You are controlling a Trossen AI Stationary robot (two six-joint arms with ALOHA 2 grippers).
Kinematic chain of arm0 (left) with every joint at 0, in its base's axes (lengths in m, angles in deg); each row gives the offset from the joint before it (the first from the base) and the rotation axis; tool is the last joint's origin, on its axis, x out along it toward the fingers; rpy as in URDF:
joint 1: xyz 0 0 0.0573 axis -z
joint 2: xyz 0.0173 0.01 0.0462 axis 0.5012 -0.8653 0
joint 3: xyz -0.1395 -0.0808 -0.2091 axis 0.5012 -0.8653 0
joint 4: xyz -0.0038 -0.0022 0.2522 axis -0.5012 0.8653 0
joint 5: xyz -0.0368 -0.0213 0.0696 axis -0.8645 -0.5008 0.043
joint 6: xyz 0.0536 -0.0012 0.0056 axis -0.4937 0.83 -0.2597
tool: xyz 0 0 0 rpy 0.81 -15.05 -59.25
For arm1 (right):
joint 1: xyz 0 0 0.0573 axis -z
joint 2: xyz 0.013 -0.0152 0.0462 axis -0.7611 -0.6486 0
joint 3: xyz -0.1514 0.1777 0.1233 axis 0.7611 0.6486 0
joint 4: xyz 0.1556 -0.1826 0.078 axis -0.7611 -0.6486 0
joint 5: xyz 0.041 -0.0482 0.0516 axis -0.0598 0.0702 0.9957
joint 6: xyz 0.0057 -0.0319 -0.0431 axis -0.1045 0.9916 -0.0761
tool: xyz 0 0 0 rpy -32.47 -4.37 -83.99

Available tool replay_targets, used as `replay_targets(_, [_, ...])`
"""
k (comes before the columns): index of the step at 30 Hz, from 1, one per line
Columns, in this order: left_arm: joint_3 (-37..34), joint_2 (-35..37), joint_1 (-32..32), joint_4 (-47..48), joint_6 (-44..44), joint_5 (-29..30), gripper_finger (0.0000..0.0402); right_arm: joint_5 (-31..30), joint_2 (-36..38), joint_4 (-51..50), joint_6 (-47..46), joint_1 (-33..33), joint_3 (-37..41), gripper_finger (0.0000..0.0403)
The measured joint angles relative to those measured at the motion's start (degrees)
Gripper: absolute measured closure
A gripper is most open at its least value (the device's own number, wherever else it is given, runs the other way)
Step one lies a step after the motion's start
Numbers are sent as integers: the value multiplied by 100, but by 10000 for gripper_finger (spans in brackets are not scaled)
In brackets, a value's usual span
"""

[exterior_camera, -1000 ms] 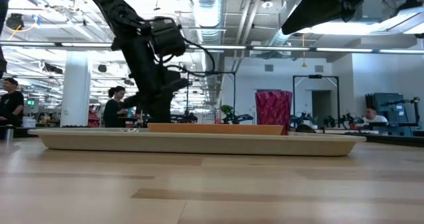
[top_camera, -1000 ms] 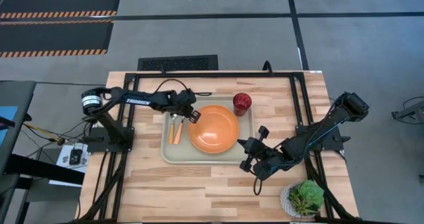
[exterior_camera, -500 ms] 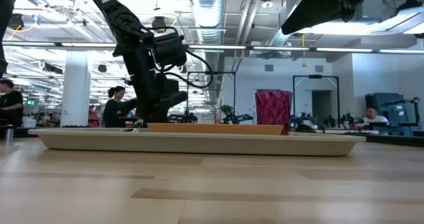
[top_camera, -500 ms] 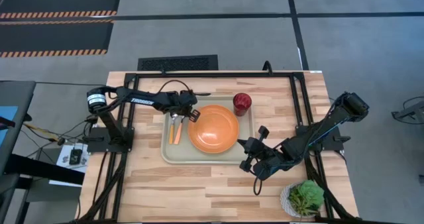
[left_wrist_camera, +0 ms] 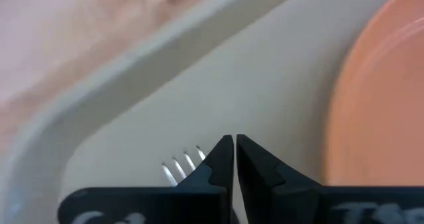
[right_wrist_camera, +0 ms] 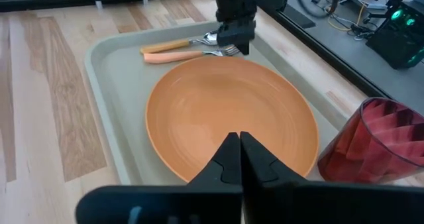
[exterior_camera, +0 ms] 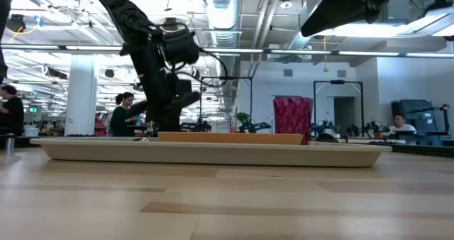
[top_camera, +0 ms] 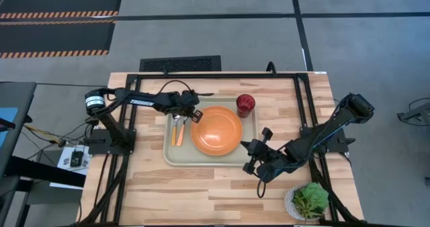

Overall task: Pick and place plate/cup/fork/spoon on tray
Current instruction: Adjust the gray serving tray

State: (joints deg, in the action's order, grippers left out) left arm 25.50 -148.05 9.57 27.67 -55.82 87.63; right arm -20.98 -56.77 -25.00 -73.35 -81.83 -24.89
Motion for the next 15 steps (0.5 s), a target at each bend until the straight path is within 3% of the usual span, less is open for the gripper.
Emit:
replay_targets(9, [-30, 1254, 231, 421, -477, 289, 397, -11, 0, -292, 90, -230, -2, 399])
replay_targets(15, [-1007, 2302, 1176, -58, -575, 392, 397, 194, 0, -957, -514, -619, 206, 400])
